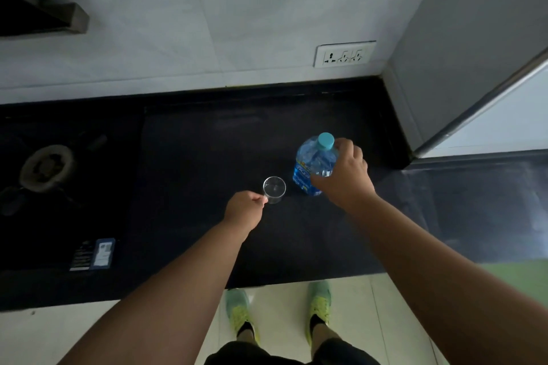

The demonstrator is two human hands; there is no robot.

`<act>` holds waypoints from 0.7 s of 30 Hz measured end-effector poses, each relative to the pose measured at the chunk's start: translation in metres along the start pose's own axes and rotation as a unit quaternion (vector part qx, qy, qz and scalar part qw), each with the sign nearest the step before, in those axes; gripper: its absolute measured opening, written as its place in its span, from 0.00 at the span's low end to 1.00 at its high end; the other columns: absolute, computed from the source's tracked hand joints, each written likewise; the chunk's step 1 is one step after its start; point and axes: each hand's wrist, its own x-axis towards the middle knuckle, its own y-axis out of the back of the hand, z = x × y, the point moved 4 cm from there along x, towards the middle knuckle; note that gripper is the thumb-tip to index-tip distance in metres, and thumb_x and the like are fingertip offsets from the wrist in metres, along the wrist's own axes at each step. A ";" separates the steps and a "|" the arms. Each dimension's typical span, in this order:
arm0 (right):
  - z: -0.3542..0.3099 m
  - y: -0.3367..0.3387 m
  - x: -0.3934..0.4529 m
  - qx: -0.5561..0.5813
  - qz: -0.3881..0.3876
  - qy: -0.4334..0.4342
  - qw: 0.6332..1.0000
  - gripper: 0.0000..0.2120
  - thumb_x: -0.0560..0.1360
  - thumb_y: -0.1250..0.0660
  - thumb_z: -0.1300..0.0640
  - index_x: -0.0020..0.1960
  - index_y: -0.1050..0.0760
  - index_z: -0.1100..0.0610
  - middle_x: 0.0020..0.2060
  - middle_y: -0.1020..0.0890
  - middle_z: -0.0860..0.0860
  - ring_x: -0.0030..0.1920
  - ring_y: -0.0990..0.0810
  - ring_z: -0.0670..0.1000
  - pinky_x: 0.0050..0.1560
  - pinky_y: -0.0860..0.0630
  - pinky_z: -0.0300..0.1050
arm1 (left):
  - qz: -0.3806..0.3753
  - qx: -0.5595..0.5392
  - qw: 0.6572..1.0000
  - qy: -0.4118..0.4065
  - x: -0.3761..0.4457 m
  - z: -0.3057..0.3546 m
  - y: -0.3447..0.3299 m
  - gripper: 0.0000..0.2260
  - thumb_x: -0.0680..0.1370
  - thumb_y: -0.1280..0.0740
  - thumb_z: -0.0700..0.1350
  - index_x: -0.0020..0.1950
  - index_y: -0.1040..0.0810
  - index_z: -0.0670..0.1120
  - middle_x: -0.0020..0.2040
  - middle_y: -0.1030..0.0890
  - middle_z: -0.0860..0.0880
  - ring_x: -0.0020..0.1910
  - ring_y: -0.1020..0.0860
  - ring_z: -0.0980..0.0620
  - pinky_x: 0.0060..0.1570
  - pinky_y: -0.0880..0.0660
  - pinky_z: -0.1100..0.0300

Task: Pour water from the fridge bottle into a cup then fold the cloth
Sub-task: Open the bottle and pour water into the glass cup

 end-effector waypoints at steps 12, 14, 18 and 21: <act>0.014 -0.002 -0.012 0.109 -0.010 -0.043 0.993 0.40 0.67 0.21 0.56 0.72 0.39 0.50 0.65 0.25 0.50 0.57 0.20 0.53 0.46 0.17 0.50 | -0.015 0.099 0.994 -0.035 -0.017 0.013 0.004 0.13 0.84 0.34 0.47 0.67 0.19 0.47 0.62 0.17 0.49 0.57 0.19 0.51 0.59 0.23 0.54; 0.016 0.003 -0.017 0.121 -0.001 -0.040 0.992 0.39 0.66 0.21 0.53 0.72 0.37 0.49 0.64 0.24 0.49 0.57 0.20 0.51 0.51 0.17 0.54 | 0.032 0.069 0.992 -0.097 -0.028 0.041 0.018 0.16 0.84 0.35 0.45 0.71 0.22 0.49 0.66 0.19 0.50 0.62 0.20 0.52 0.65 0.23 0.54; 0.006 0.022 -0.030 0.133 0.014 0.014 0.991 0.40 0.65 0.20 0.52 0.73 0.34 0.45 0.64 0.24 0.45 0.60 0.21 0.49 0.60 0.20 0.53 | 0.013 -0.022 0.951 -0.308 -0.086 0.127 0.051 0.17 0.85 0.34 0.47 0.74 0.25 0.54 0.70 0.23 0.59 0.67 0.24 0.64 0.66 0.26 0.66; -0.009 0.039 -0.043 0.149 0.010 0.081 0.985 0.41 0.66 0.19 0.54 0.74 0.33 0.43 0.65 0.25 0.44 0.60 0.21 0.45 0.60 0.20 0.46 | -0.044 0.030 0.902 -0.428 -0.127 0.172 0.064 0.20 0.85 0.34 0.48 0.77 0.28 0.54 0.73 0.26 0.60 0.71 0.28 0.65 0.69 0.29 0.67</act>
